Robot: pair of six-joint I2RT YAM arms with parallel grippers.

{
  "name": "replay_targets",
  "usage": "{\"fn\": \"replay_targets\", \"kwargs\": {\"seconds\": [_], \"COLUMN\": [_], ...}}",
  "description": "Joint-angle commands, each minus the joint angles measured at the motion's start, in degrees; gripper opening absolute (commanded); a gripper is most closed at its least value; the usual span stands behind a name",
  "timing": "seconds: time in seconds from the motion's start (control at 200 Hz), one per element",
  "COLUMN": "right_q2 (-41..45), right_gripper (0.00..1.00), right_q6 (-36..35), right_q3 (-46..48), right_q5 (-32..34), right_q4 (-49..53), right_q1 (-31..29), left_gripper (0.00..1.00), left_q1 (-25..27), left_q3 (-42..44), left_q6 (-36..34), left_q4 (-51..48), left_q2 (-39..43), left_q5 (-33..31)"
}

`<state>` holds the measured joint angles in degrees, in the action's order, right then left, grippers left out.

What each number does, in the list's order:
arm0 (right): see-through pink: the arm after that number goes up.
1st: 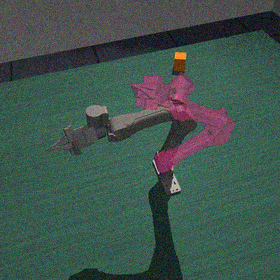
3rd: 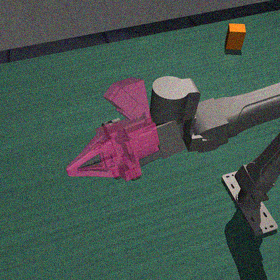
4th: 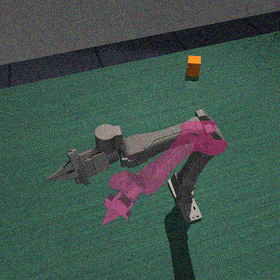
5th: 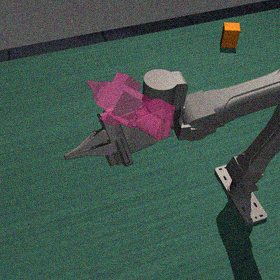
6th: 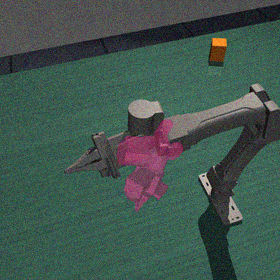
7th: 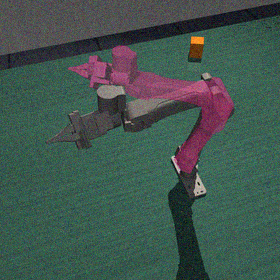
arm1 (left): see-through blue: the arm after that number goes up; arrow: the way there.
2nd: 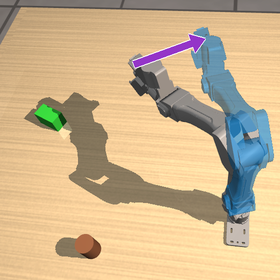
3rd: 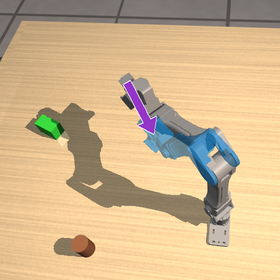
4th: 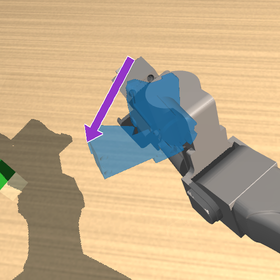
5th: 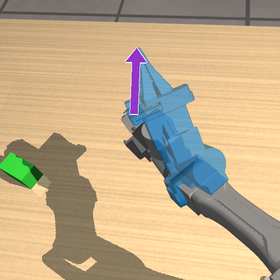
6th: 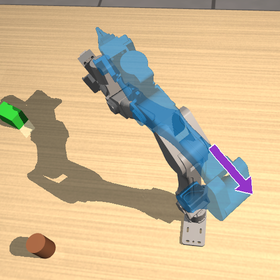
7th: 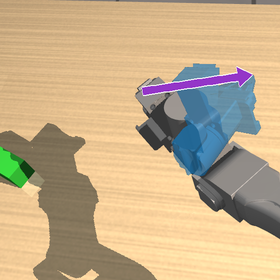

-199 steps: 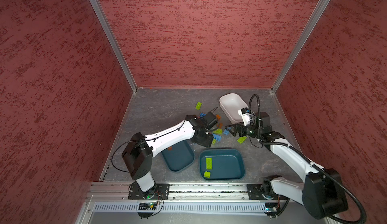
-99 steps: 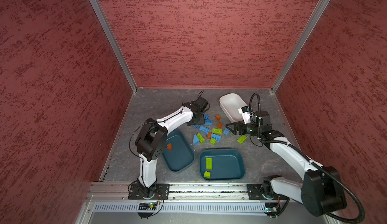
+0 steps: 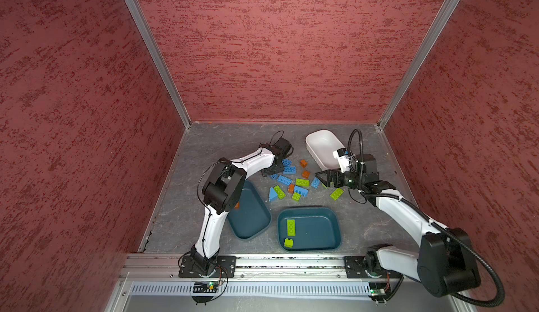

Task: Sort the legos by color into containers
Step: 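Move the left gripper back to the pile and grasp a blue brick, then carry the blue brick over the white tray and open the left gripper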

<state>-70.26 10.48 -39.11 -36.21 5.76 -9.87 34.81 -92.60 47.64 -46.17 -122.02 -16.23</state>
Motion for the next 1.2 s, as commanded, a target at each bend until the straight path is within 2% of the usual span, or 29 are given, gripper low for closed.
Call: {"fn": "replay_targets", "kwargs": {"seconds": [0.0, 0.14, 0.266, 0.456, 0.571, 0.716, 0.972, 1.117, 1.197], "right_q2": [0.12, 0.03, 0.12, 0.80, 1.41, 2.53, 3.54, 4.81, 5.38], "right_gripper": [0.99, 0.99, 0.99, 0.99, 0.99, 0.99, 0.99, 0.99, 0.99], "right_q6": [-0.99, -1.00, -1.04, -0.88, -0.92, -0.75, 1.64, 3.08, 3.28], "right_q3": [-1.88, -1.85, -1.85, -1.47, -1.24, -1.25, -1.67, -2.41, -3.27], "right_q5": [-1.10, -1.15, -1.06, -0.64, -0.14, 1.07, 4.31, 7.54, 8.75], "right_q4": [-1.45, -1.44, -1.19, -1.01, -0.75, -0.52, -0.72, -0.66, -0.28], "right_q1": [0.38, 0.46, 0.47, 0.55, 0.56, 0.78, 1.86, 3.16, 3.76], "left_gripper": [0.56, 0.51, 0.40, 0.34, 0.27, 0.27, 0.26, 0.26, 0.27], "left_q1": [0.44, 0.87, 0.88, 1.04, 1.02, 1.15, 1.52, 1.67, 1.49], "left_q3": [-0.09, 0.84, 1.60, 3.07, 5.25, 4.43, -1.30, -6.26, -7.48], "left_q6": [2.46, 2.03, 1.63, -0.05, -3.33, -9.11, -22.30, -26.95, -28.23], "left_q4": [-1.32, -0.83, -0.61, 0.42, 3.61, 4.36, 9.93, 14.52, 19.50], "left_q2": [-0.64, -0.33, 0.35, 1.24, 3.78, 6.75, 8.84, 6.25, 4.54], "left_q5": [-2.46, -2.57, -2.91, -1.68, -0.11, 1.99, 11.88, 17.91, 23.28]}}
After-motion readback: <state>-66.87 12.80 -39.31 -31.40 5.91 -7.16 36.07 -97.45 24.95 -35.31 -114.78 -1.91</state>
